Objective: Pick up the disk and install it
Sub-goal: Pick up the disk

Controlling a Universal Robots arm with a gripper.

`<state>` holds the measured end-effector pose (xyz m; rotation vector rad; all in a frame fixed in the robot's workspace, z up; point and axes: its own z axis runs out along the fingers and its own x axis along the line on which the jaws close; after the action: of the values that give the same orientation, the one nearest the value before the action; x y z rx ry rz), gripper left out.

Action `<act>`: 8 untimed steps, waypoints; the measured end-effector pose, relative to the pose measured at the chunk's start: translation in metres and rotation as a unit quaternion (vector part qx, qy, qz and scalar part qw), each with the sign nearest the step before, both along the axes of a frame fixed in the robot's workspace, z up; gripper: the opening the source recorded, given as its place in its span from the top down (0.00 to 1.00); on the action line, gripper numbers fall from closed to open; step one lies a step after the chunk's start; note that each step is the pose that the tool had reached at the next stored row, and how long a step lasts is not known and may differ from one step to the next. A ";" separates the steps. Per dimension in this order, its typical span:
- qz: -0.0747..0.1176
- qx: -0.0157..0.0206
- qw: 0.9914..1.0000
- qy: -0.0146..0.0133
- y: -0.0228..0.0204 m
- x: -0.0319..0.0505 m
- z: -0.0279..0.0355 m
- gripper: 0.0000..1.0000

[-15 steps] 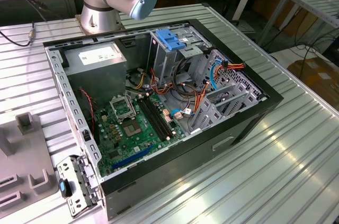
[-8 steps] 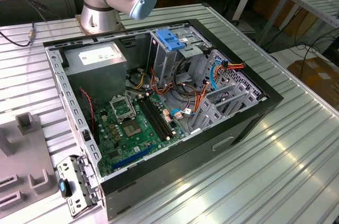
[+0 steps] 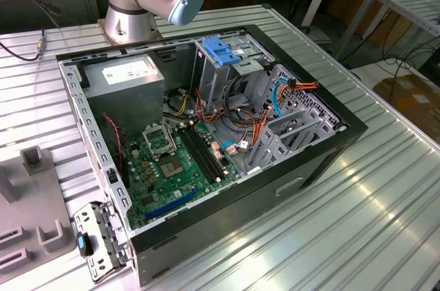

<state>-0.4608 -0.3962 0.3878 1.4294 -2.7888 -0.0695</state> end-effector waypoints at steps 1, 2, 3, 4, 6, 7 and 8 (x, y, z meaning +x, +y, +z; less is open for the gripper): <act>0.010 0.000 1.000 0.000 0.0000 0.0000 -0.0004 0.28; 0.019 0.000 1.000 0.000 0.0000 0.0000 -0.0007 0.28; 0.033 0.000 0.999 0.000 0.0000 0.0000 -0.0014 0.28; 0.049 0.000 0.999 0.000 0.0000 0.0000 -0.0022 0.28; 0.068 0.000 0.998 0.000 0.0000 0.0000 -0.0032 0.28; 0.083 0.000 0.997 0.000 0.0003 0.0000 -0.0046 0.28; 0.088 0.000 0.996 -0.001 0.0009 0.0000 -0.0053 0.28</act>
<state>-0.4608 -0.3953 0.3825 1.6677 -2.6497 -0.0674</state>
